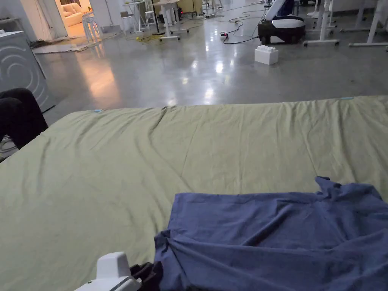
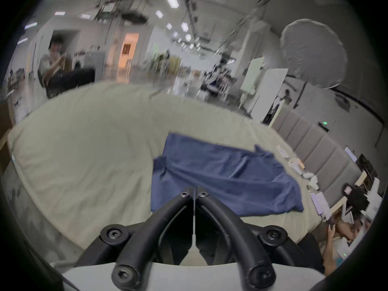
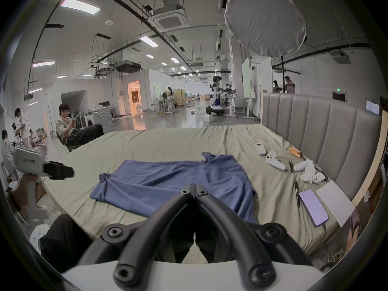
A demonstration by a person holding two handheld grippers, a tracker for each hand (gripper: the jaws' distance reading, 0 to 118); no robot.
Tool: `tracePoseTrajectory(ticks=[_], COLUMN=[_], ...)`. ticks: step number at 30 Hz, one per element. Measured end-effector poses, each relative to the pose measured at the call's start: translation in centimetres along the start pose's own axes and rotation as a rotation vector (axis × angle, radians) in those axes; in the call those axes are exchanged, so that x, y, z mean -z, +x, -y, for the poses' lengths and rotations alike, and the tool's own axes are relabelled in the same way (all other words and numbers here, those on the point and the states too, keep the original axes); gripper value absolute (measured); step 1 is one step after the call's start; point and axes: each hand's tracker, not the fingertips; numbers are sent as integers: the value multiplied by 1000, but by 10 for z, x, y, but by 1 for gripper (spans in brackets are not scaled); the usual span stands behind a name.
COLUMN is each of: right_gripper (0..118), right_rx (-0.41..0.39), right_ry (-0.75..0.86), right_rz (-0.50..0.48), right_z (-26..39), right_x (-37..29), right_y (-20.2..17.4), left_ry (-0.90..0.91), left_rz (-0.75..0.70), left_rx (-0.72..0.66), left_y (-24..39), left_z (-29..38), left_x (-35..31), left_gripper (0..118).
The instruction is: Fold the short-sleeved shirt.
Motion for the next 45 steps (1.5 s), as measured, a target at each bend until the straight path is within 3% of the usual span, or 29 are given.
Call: tracePoseTrajectory(ticks=[3, 7, 8, 9, 11, 15, 18, 20, 21, 22, 23, 24, 25, 28, 30, 31, 32, 33, 35, 37, 38, 41, 43, 45], right_gripper=[0, 0, 0, 0, 0, 0, 0, 1, 4, 18, 46, 82, 96, 89, 89, 84, 68, 37, 8, 7, 6, 6, 5, 5], right_rx=[-5, 2, 4, 7, 17, 5, 8, 88, 169, 227, 280, 308, 321, 276, 194, 179, 169, 127, -57, -34, 48, 66, 55, 68], right_ry=[-30, -55, -64, -70, -77, -112, -163, -192, -240, -278, -332, -380, -419, -473, -554, -574, -586, -568, -511, -519, -571, -479, -470, -436], right_rz=[5, 30, 46, 60, 77, 116, 169, 173, 166, 165, 172, 184, 203, 213, 278, 258, 212, 191, 250, 241, 215, 247, 330, 298], right_z=[7, 13, 14, 15, 13, 16, 19, 24, 29, 34, 40, 46, 49, 61, 71, 78, 83, 86, 76, 75, 77, 56, 45, 40], right_x=[-3, -5, -5, -4, -7, -6, 16, 38, 55, 72, 91, 110, 124, 163, 188, 194, 198, 195, 189, 190, 189, 168, 155, 139], right_y=[5, 17, 20, 23, 27, 39, 55, 75, 88, 100, 111, 119, 124, 140, 141, 141, 140, 135, 120, 126, 127, 134, 131, 131], left_ry=[-100, -181, -176, -183, -190, -219, -266, -285, -296, -304, -310, -316, -319, -328, -328, -327, -325, -324, -323, -331, -335, -156, -148, -130], left_rz=[-25, -93, -106, -114, -175, -213, -223, -212, -206, -202, -197, -194, -191, -189, -190, -189, -183, -178, -158, -118, -105, -90, -106, -94], left_rx=[10, 46, 58, 65, 91, 290, 345, 328, 328, 328, 330, 337, 339, 330, 337, 341, 341, 338, 320, 256, 211, 175, 187, 164], left_y=[-13, -20, -19, -18, -9, 19, 24, 19, 18, 19, 15, 15, 15, 16, 17, 15, 14, 13, 7, 0, -4, -4, -7, -15], left_z=[4, 6, 8, 9, 13, 20, 21, 18, 16, 14, 12, 13, 12, 11, 12, 12, 12, 11, 10, 3, -3, -15, -19, -18], left_x=[48, 83, 89, 95, 101, 103, 114, 122, 122, 120, 122, 122, 123, 122, 122, 123, 122, 121, 120, 117, 111, 66, 45, 25], left_gripper=[73, 73, 70, 54, 44, 17, 11, 11, 11, 11, 11, 11, 11, 11, 11, 11, 11, 11, 11, 10, 8, 7, 6, 6])
